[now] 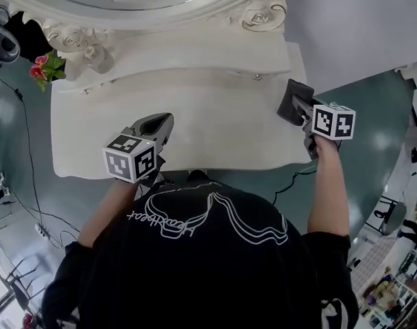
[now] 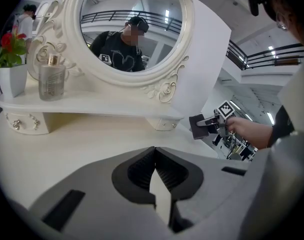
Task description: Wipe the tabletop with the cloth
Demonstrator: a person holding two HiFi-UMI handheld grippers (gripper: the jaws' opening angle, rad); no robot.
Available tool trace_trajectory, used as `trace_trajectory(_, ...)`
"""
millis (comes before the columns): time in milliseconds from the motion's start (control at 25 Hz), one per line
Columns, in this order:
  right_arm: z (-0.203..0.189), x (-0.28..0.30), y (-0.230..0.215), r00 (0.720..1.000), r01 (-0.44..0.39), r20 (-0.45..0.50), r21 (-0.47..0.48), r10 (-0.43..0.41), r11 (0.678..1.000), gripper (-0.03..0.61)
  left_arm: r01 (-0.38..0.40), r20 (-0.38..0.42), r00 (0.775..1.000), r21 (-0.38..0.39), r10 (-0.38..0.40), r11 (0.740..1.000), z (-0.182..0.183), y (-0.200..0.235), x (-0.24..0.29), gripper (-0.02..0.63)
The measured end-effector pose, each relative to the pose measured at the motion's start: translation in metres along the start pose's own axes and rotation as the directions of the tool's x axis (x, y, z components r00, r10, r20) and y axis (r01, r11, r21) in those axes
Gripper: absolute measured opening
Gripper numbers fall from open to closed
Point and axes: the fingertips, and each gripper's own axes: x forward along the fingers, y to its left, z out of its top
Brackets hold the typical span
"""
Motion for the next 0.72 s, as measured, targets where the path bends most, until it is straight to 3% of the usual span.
trace_trajectory(320, 0.050, 0.014, 0.163, 0.973, -0.210, 0.065, -0.168, 0.223, 0.963, 0.087, -0.085, 0.064, 0.994, -0.038, 0.087, 0.996, 0.000, 0.043, -0.077, 0.003)
trace_trajectory(560, 0.057, 0.036, 0.300, 0.920, -0.366, 0.037, -0.275, 0.390, 0.889, 0.087, -0.170, 0.096, 0.979, -0.084, 0.178, 0.982, -0.018, 0.088, -0.150, 0.003)
trace_trajectory(720, 0.045, 0.054, 0.393, 0.867, -0.477, -0.018, -0.316, 0.497, 0.820, 0.089, -0.223, 0.118, 0.964, -0.120, 0.237, 0.967, -0.034, 0.118, -0.199, 0.003)
